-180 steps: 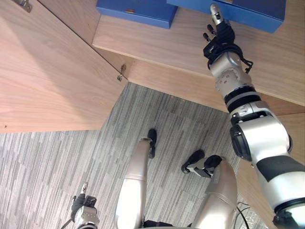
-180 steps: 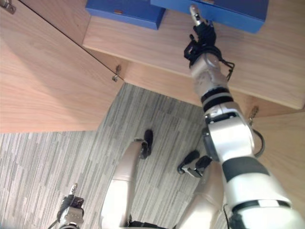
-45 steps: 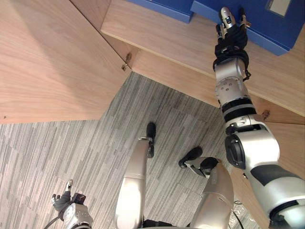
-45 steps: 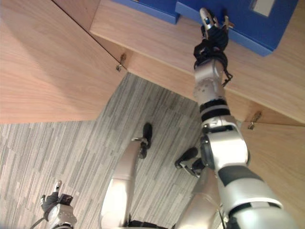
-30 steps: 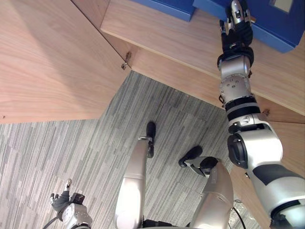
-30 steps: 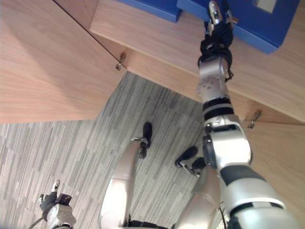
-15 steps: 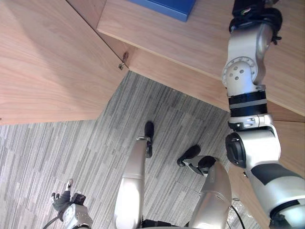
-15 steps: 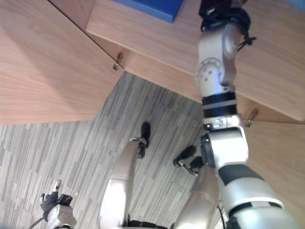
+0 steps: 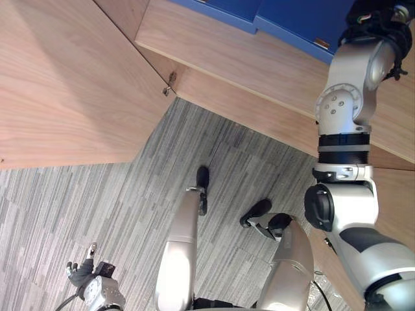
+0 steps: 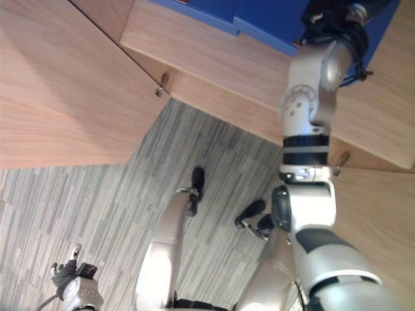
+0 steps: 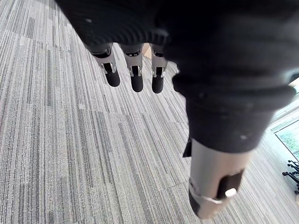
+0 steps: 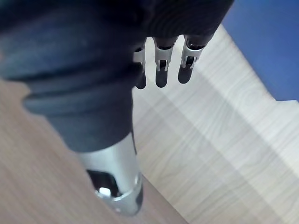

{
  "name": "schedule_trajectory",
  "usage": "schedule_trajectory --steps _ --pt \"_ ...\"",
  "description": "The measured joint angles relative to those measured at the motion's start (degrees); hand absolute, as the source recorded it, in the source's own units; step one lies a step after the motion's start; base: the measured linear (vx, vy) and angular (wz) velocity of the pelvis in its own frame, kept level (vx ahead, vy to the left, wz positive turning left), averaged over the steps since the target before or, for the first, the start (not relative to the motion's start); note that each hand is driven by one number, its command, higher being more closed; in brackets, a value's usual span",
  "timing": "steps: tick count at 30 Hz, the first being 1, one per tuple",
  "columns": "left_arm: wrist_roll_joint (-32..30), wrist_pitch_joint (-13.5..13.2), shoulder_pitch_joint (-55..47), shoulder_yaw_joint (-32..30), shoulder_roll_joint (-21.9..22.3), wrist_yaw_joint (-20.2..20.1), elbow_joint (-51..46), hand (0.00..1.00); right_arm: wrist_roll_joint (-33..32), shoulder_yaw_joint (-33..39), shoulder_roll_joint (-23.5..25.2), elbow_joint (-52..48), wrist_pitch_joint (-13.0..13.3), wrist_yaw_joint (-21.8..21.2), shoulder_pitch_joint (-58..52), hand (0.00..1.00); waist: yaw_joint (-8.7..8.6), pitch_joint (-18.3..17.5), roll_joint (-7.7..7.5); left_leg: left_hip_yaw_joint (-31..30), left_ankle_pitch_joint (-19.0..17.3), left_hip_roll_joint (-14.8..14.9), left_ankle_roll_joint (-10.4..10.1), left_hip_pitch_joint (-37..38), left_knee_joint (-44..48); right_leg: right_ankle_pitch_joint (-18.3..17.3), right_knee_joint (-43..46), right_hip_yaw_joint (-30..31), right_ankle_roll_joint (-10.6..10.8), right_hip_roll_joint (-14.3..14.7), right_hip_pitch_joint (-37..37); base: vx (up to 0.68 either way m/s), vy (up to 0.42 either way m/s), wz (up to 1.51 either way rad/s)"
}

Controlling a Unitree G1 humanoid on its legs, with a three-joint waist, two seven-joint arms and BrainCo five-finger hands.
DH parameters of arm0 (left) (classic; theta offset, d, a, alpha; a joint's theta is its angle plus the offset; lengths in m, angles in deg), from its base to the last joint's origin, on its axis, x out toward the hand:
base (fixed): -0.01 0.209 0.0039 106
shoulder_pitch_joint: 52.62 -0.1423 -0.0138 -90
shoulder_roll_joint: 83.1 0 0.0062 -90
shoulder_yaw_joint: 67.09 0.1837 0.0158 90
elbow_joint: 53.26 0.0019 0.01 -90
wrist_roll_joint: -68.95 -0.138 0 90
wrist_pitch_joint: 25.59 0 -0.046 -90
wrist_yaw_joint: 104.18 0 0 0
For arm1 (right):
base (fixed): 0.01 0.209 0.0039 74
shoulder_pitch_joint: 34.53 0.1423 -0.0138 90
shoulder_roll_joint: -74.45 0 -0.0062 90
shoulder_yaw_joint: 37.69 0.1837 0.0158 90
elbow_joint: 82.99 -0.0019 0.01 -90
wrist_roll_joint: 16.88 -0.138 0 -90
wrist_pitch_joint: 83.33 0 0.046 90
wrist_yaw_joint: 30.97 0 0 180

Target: Walk over to the cabinet, pick up the folder, carry it to the office cabinet, place the folder inside the office cabinet, then close the office cabinet door

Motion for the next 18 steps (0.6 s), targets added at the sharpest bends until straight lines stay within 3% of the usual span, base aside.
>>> schedule_trajectory --steps 7,12,18 --pt "0.0 0.0 0.0 0.0 0.0 0.0 0.0 0.0 0.0 -2.4 2.3 0.0 -0.7 -1.0 -0.8 0.0 -0.92 0.1 -0.43 0.1 0.0 0.3 0.1 0.0 0.0 0.0 -0.2 0.0 0.0 0.3 0.0 0.0 -0.001 0.0" --pt "0.0 0.0 -0.3 0.0 -0.2 -0.1 -0.5 0.0 0.3 -19.0 2.8 1.1 -3.1 -8.8 0.4 0.0 -1.08 0.1 -0.55 0.3 0.1 1.0 -0.1 0.2 -0.6 0.5 -1.2 0.0 0.0 1.2 0.0 0.0 -0.008 -0.08" --pt "0.1 -0.3 -0.5 0.0 -0.3 -0.4 -1.7 0.0 -0.1 -27.6 6.5 11.2 -5.3 -13.2 6.8 0.0 -0.2 0.1 -0.56 0.0 0.1 0.7 -0.1 0.0 -0.4 0.4 -1.0 -0.1 0.1 1.0 0.0 -0.01 0.006 0.04"
